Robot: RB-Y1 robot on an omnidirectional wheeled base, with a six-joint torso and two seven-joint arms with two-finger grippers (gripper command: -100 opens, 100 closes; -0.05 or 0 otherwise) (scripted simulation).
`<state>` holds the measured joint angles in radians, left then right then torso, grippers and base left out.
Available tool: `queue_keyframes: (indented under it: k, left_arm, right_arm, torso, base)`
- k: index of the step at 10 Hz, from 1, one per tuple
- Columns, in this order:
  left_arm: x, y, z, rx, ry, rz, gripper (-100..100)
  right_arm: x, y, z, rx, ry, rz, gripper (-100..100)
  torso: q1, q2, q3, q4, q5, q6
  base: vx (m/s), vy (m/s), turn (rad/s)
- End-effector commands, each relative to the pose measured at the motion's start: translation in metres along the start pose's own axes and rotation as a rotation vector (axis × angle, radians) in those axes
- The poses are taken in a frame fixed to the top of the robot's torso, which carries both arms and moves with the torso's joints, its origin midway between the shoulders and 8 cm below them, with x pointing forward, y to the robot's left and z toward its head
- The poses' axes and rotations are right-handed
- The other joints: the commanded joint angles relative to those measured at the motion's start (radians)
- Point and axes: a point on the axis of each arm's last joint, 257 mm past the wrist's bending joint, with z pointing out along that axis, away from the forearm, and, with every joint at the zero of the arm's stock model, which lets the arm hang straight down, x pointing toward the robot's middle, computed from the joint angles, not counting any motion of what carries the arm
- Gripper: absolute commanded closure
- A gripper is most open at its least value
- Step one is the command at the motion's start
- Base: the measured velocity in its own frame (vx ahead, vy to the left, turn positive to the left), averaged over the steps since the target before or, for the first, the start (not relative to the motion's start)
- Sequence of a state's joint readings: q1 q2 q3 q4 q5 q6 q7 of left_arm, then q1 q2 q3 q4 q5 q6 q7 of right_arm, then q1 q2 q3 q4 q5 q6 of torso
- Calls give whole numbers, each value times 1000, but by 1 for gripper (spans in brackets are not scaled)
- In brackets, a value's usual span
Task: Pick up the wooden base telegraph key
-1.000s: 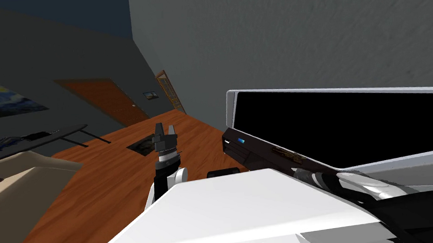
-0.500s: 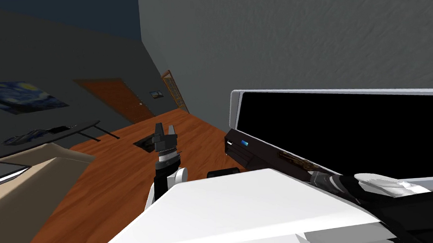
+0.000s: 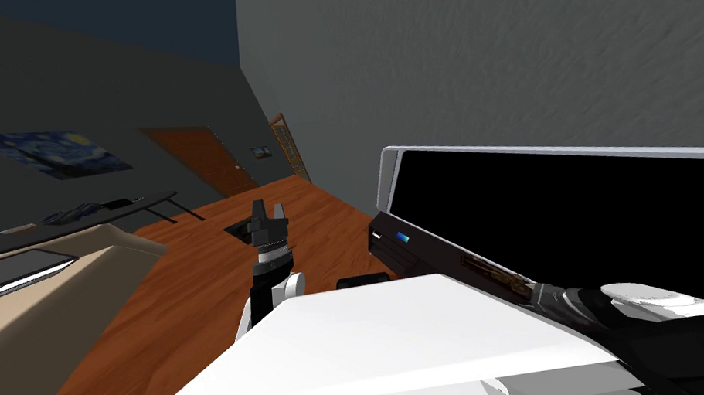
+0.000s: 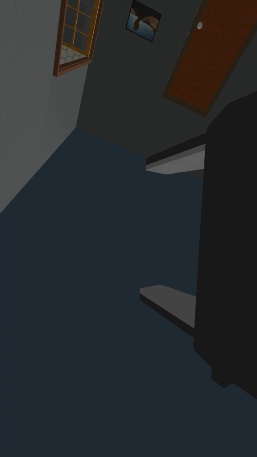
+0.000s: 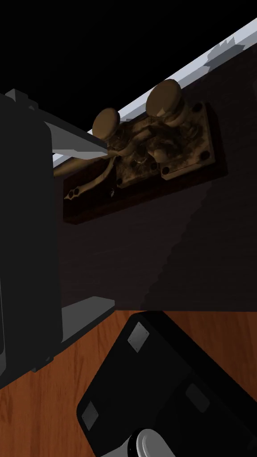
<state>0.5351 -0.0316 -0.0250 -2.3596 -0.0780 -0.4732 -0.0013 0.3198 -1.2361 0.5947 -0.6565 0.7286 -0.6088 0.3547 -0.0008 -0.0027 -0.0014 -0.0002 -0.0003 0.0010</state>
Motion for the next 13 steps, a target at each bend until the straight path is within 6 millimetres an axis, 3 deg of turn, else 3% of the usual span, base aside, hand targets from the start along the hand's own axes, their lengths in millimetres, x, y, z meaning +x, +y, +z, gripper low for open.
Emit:
queue_keyframes:
  k: [1,3,5,6,8,9,10,11,13]
  left_arm:
    - [0,0,0,0,0,0,0]
    - [0,0,0,0,0,0,0]
    - [0,0,0,0,0,0,0]
    - [0,0,0,0,0,0,0]
    - [0,0,0,0,0,0,0]
    - [0,0,0,0,0,0,0]
    - [0,0,0,0,0,0,0]
    - [0,0,0,0,0,0,0]
    - [0,0,0,0,0,0,0]
  right_arm:
    - [20,-12,-10,20,57,-38,-100]
    - [20,-12,-10,20,57,-38,-100]
    - [40,-16,-14,28,112,-75,-100]
    - [50,-10,-11,18,140,-100,-100]
    - [46,17,6,-25,129,-112,-100]
    - [45,9,2,-13,132,-109,-100]
    - [45,10,3,-14,131,-110,0]
    - [46,21,13,-14,132,-102,-100]
    - [48,32,22,-13,134,-95,-100]
  torso:
    - [0,0,0,0,0,0]
    - [0,-3,-2,-1,0,0]
    - [0,0,0,0,0,0]
    - [-1,-2,-1,0,0,0]
    - [-5,-9,-5,-2,-1,0]
    - [-5,-7,-5,-2,-2,0]
    - [0,0,0,0,0,1]
    - [1,2,1,0,0,1]
    - [-1,5,3,1,0,1]
  base:
    - [100,-11,135]
    - [65,-11,15]
    - [64,-16,90]
    - [151,-36,135]
    - [183,-96,83]
    - [-6,10,1]
    - [0,0,0]
    - [-20,-22,68]
    - [-22,-25,75]
